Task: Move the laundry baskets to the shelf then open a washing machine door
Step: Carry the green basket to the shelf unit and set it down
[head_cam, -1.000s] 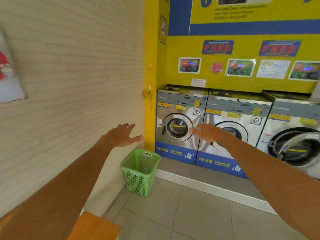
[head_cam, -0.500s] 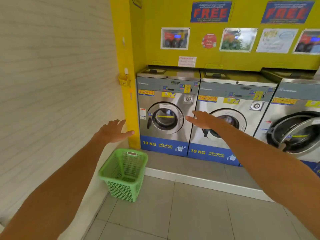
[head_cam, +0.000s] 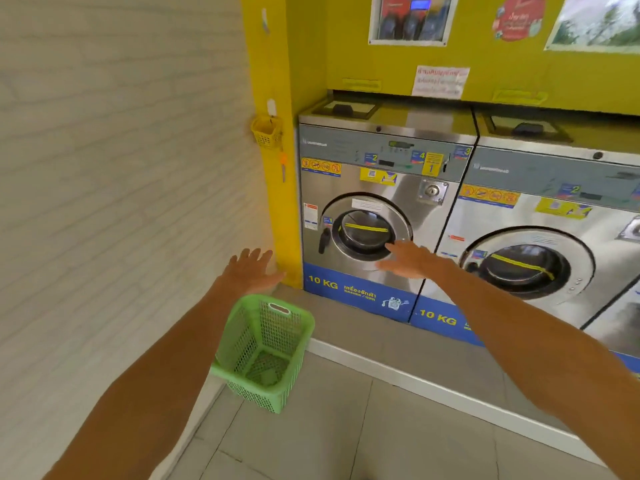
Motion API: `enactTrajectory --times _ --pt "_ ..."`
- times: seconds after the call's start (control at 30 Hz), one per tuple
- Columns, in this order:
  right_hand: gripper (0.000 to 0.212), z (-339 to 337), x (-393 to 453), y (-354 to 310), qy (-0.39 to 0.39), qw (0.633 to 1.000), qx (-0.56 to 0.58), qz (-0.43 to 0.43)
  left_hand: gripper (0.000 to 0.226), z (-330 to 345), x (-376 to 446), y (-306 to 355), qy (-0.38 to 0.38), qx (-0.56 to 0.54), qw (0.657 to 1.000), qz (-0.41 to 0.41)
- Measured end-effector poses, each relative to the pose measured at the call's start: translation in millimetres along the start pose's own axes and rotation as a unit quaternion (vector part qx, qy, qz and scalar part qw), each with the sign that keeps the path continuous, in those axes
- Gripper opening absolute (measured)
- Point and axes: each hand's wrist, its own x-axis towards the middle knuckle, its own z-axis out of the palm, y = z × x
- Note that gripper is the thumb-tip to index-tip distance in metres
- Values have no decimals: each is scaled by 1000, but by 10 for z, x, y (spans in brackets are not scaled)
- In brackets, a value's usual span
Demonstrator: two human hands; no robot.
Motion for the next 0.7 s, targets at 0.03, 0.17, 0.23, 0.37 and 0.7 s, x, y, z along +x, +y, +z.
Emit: enactTrajectory --times 0.03,0.17,0.23,0.37,0.7 --pt "101 12 260 -6 -8 1000 -10 -14 95 35 146 -17 -8 -14 1000 -15" --pt "93 27 1124 -148 -35 996 -19 -80 91 250 684 -121 -20 -52 996 -75" --pt "89 10 1476 -276 -50 992 -15 -113 85 373 840 -156 -26 -71 993 -94" --pt "92 83 2115 -611 -101 981 -15 -164 86 651 923 -349 -46 -104 981 -155" --pt "77 395 3432 -1811 -161 945 -5 -283 86 1549 903 -1295 -116 -187 913 -342"
